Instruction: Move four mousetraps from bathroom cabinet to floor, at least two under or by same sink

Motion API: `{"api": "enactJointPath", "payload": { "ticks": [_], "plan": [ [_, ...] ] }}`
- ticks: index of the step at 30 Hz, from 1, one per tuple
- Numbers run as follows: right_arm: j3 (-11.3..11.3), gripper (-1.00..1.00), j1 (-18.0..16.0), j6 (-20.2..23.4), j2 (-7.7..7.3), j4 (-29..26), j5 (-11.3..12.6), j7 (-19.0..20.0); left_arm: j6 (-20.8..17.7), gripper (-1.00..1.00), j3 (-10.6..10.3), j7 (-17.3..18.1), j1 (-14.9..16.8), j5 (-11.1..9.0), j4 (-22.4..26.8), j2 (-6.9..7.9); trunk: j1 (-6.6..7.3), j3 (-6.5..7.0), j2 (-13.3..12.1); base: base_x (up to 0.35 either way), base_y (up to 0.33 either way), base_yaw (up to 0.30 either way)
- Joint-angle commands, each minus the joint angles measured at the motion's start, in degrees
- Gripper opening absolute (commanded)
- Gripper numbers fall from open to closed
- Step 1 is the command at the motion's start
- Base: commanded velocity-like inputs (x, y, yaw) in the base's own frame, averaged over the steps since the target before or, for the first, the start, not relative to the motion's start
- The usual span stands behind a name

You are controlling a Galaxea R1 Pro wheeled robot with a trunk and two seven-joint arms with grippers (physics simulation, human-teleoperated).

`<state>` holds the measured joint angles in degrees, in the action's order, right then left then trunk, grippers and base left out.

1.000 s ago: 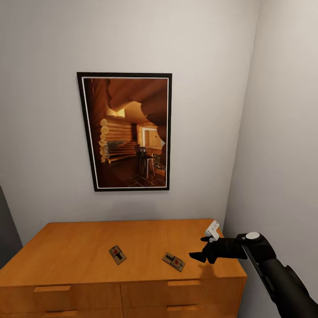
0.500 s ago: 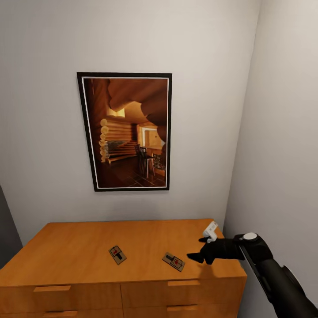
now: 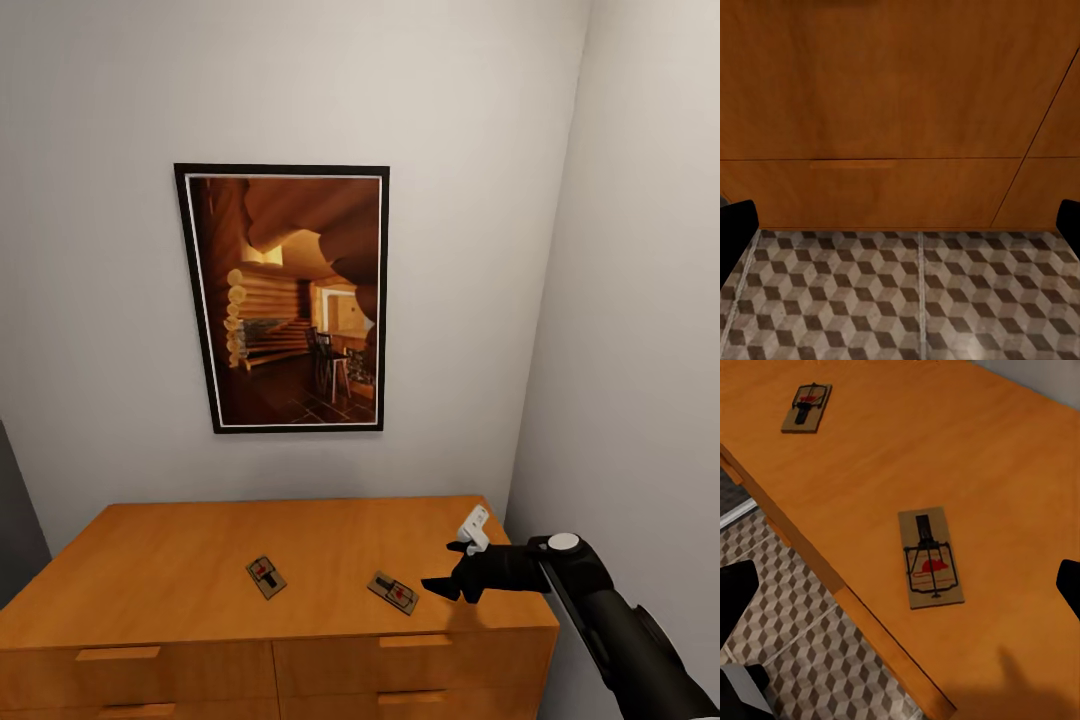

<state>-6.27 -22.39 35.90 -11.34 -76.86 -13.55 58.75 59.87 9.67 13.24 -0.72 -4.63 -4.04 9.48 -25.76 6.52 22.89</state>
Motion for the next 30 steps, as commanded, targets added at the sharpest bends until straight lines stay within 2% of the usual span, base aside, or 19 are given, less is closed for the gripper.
{"api": "enactJointPath", "payload": {
  "ticks": [1,11,30],
  "plan": [
    [0.0,1.0,0.0,0.1,-0.03,0.0,-0.4,0.3,0.1,1.0,0.2,0.6,0.0,-0.5,-0.1,0.01,-0.02,-0.01,0.0,0.0,0.0,0.0],
    [-0.1,1.0,0.0,-0.2,-0.01,0.0,-0.4,0.5,0.1,1.0,0.2,0.6,0.0,-0.5,-0.1,0.01,-0.02,-0.17,0.0,0.0,0.0,0.0],
    [-0.1,1.0,0.0,-0.2,0.0,0.0,-0.3,0.5,0.1,1.0,0.2,0.6,0.0,-0.5,-0.1,0.01,-0.02,-1.77,0.0,0.0,0.0,0.0]
  ]
}}
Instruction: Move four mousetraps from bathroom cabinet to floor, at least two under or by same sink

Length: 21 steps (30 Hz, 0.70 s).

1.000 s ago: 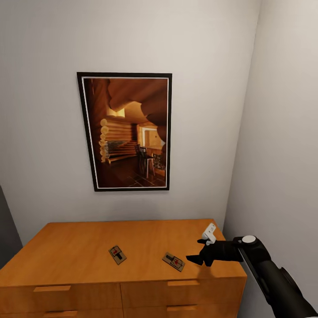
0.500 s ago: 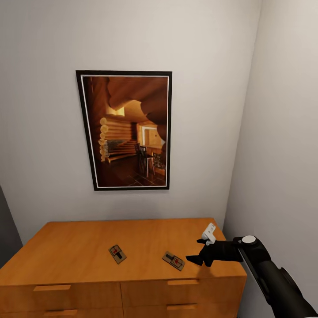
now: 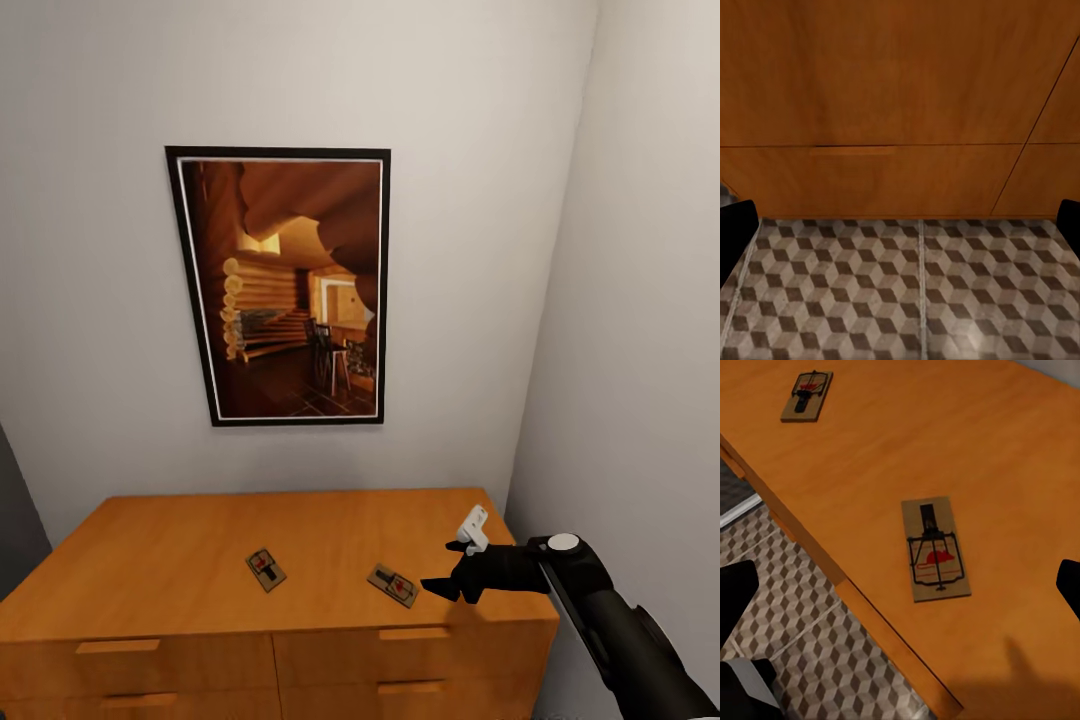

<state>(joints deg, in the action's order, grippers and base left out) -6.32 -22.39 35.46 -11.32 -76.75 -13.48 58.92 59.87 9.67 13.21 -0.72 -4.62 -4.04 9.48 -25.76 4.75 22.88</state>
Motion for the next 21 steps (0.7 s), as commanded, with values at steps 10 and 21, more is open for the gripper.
{"api": "enactJointPath", "payload": {
  "ticks": [10,21],
  "plan": [
    [0.0,1.0,0.0,0.2,-0.02,-0.1,-0.4,0.3,0.1,1.0,0.2,0.6,0.0,-0.5,-0.1,0.01,-0.02,-0.9,0.0,0.0,0.0,0.0],
    [0.0,1.0,0.0,0.2,-0.02,-0.1,-0.5,0.2,0.1,1.0,0.2,0.6,0.0,-0.5,-0.1,0.01,-0.02,-1.89,0.0,0.0,0.0,0.0]
  ]
}}
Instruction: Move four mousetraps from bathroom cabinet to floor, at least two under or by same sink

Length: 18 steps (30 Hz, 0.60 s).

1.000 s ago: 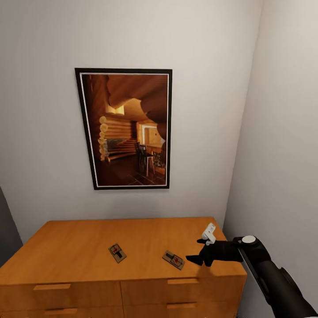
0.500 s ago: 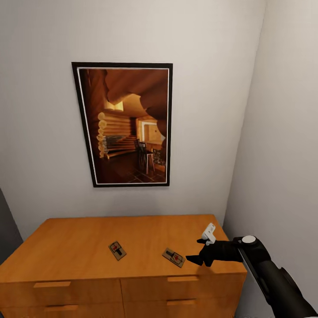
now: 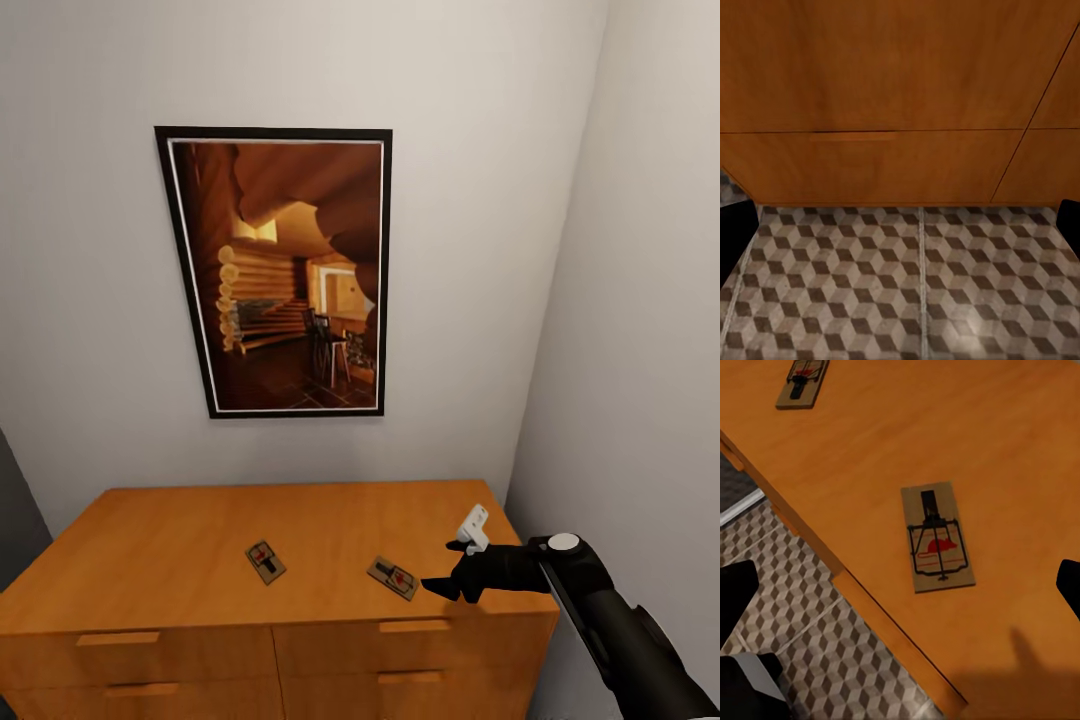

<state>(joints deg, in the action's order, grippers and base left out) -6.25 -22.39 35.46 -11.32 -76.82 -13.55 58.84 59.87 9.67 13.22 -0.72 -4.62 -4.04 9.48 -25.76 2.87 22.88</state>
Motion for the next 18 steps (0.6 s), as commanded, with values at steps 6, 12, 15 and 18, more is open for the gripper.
{"api": "enactJointPath", "payload": {
  "ticks": [6,12,15,18],
  "plan": [
    [0.0,1.0,0.0,0.2,-0.02,-0.1,-0.4,0.3,0.1,1.0,0.2,0.6,0.0,-0.5,-0.1,0.01,-0.02,-0.55,0.0,0.0,0.0,0.0],
    [0.0,1.0,0.0,0.2,-0.04,-0.1,-0.4,0.3,0.1,1.0,0.2,0.6,0.0,-0.5,-0.1,0.01,-0.02,-1.08,0.0,0.0,0.0,0.0],
    [0.0,1.0,0.0,0.2,-0.07,-0.1,-0.5,0.3,0.1,1.0,0.2,0.6,0.0,-0.5,-0.1,0.01,-0.02,-1.35,0.0,0.0,0.0,0.0],
    [0.0,1.0,0.0,0.2,-0.08,-0.1,-0.5,0.3,0.1,1.0,0.2,0.6,0.0,-0.5,-0.1,0.01,-0.02,-1.62,0.0,0.0,0.0,0.0]
  ]
}}
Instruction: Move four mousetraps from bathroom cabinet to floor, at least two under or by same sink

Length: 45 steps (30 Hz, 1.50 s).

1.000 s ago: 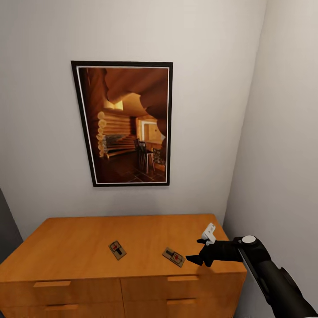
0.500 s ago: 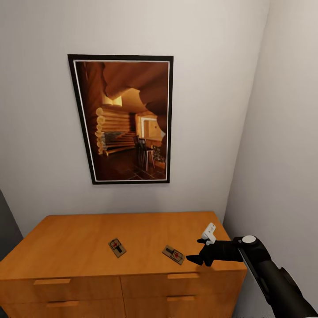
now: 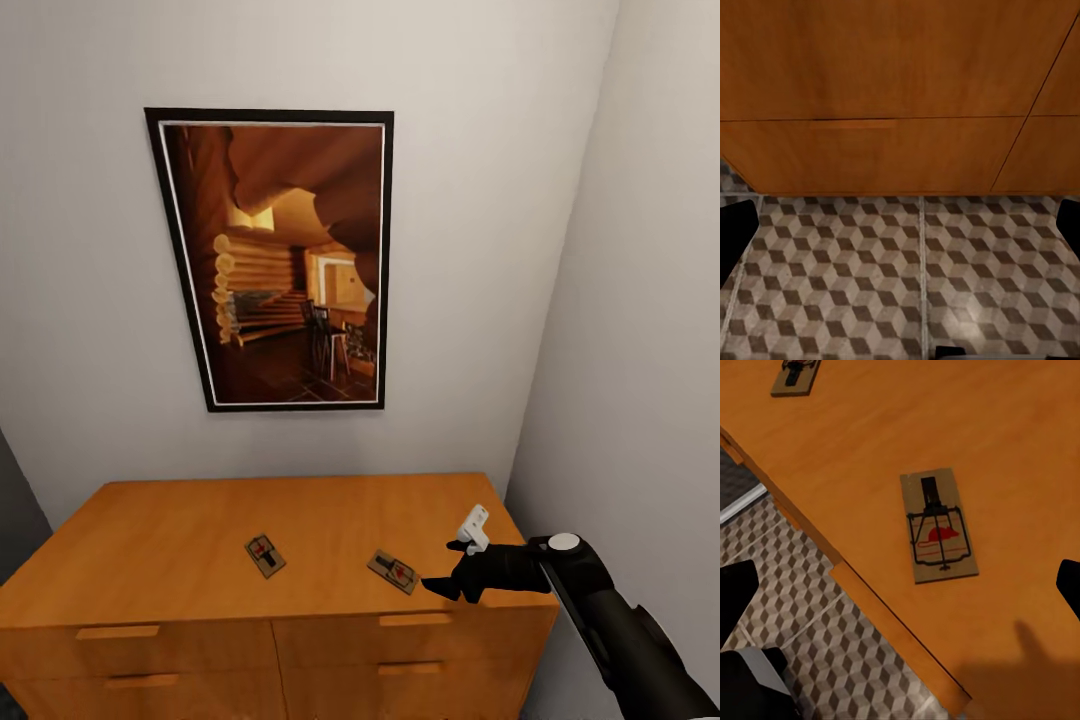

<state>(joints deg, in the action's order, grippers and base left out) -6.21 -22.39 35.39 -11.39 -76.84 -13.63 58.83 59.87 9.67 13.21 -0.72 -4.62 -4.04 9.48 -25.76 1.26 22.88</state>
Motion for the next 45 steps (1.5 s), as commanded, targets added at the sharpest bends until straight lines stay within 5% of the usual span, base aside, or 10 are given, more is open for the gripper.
{"api": "enactJointPath", "payload": {
  "ticks": [1,30,45],
  "plan": [
    [0.0,1.0,0.0,0.2,0.0,-0.1,-0.4,0.3,0.1,1.0,0.2,0.6,0.0,-0.5,-0.1,0.01,-0.02,-0.1,0.0,0.0,0.0,0.0],
    [0.2,1.0,0.0,0.0,-0.32,-0.8,-0.6,0.2,0.1,1.0,0.2,0.6,0.0,-0.5,-0.1,0.01,-0.02,-2.29,0.0,0.0,0.0,0.0],
    [0.6,1.0,0.0,-6.2,-0.47,-1.0,-0.7,-1.2,0.1,1.0,0.2,0.6,0.0,-0.5,-0.1,0.01,-0.02,-2.34,0.0,0.0,0.0,0.0]
  ]
}}
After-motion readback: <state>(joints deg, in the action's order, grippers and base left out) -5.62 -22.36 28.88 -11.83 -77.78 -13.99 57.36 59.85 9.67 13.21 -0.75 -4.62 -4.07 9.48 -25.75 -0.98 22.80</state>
